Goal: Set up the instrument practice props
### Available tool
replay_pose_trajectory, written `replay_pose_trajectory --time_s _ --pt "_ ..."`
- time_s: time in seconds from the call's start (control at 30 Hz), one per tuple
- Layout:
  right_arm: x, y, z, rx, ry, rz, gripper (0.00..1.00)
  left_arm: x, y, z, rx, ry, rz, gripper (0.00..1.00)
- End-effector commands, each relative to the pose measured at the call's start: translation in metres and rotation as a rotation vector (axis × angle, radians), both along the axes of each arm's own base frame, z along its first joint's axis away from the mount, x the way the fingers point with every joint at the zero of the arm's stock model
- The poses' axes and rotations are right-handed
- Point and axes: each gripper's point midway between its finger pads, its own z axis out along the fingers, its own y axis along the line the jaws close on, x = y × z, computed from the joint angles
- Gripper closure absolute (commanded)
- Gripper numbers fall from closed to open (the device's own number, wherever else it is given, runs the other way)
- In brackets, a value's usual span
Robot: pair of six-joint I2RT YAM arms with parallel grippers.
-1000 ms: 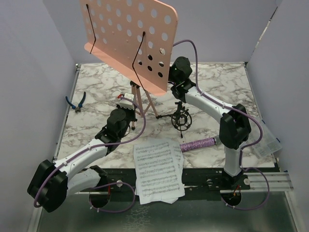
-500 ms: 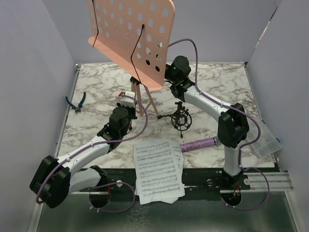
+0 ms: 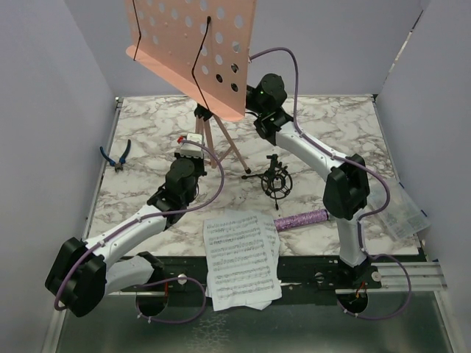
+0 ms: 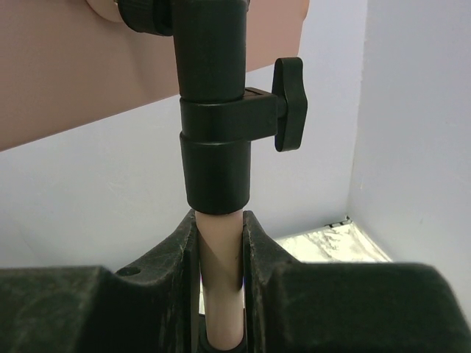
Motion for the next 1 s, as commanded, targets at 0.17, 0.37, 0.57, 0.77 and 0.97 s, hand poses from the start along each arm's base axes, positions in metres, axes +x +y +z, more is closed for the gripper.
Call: replay_pose_trajectory --time_s 0.17,0.37,0.57,0.77,0.97 --pt "-0.034 -0.061 0.152 0.325 -0.332 -0.1 0.99 0.008 0.026 0.004 -0.05 0.002 0.17 1.0" --pt "-0.035 -0.064 0.16 0.339 -0.337 -0.101 0.99 0.013 0.033 -0.007 -0.077 0.001 0.243 1.0" --pt "-0.034 -0.069 0.169 0.352 -0.351 -0.101 0.99 0.017 0.039 -0.02 -0.098 0.002 0.31 1.0" --pt "-0.034 -0.073 0.178 0.37 -0.365 -0.098 0.99 0.02 0.046 -0.036 -0.122 0.019 0.386 1.0" --pt "-0.035 -0.079 0.188 0.391 -0.383 -0.096 0.99 0.023 0.052 -0.044 -0.128 0.025 0.416 1.0"
